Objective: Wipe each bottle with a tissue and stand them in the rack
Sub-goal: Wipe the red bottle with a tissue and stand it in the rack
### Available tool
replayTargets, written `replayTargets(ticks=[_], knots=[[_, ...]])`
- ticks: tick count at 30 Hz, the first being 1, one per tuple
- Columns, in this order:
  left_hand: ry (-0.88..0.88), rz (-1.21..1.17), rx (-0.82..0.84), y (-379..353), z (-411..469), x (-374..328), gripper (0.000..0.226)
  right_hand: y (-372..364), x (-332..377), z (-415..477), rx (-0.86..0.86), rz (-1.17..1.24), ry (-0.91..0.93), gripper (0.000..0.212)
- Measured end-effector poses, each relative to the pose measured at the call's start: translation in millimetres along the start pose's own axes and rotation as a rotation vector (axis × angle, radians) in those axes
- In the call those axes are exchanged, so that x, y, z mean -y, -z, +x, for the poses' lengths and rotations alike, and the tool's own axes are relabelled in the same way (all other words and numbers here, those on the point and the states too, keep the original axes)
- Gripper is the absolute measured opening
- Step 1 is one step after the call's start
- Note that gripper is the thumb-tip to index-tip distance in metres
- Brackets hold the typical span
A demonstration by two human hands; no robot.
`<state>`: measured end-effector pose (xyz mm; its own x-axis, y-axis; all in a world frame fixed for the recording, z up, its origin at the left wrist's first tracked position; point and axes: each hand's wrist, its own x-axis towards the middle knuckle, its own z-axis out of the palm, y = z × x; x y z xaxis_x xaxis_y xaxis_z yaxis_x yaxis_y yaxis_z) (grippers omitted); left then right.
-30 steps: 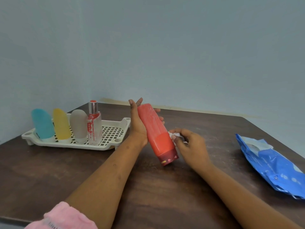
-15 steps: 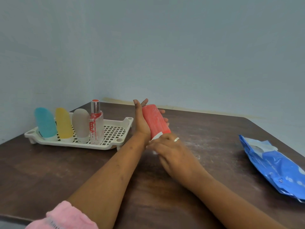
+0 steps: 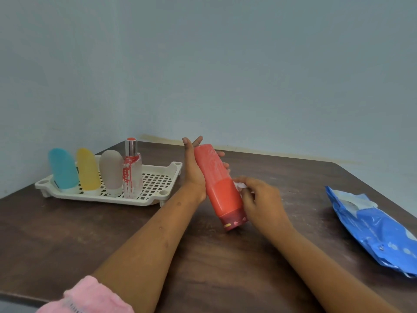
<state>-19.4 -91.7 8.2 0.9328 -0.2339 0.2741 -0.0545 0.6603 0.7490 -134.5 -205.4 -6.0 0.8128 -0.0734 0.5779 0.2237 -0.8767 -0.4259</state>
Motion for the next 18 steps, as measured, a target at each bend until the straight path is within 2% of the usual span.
replayTargets(ticks=[2, 5, 9, 13, 16, 18], knots=[[-0.007, 0.018, 0.005, 0.1, -0.5, 0.3, 0.065, -1.8, -5.9, 0.5, 0.031, 0.05, -0.07, 0.03], [-0.01, 0.03, 0.018, -0.2, -0.4, 1.0, 0.066, -4.1, -7.0, 2.0, -0.044, 0.208, -0.122, 0.027], [0.001, 0.036, 0.036, -0.5, 0.2, 1.4, 0.068, -4.4, -1.6, 0.4, -0.127, 0.28, -0.073, 0.025], [0.014, 0.026, 0.04, -0.3, 0.5, 2.3, 0.069, -3.6, 8.1, -5.9, -0.094, 0.121, 0.171, 0.026], [0.03, 0.025, 0.015, -1.4, -0.2, 1.5, 0.069, -7.1, 18.4, -8.2, 0.005, -0.145, 0.396, 0.035], [0.038, 0.038, 0.001, -1.0, 0.7, 1.6, 0.071, -10.0, 22.6, -8.8, 0.04, -0.277, 0.468, 0.033]])
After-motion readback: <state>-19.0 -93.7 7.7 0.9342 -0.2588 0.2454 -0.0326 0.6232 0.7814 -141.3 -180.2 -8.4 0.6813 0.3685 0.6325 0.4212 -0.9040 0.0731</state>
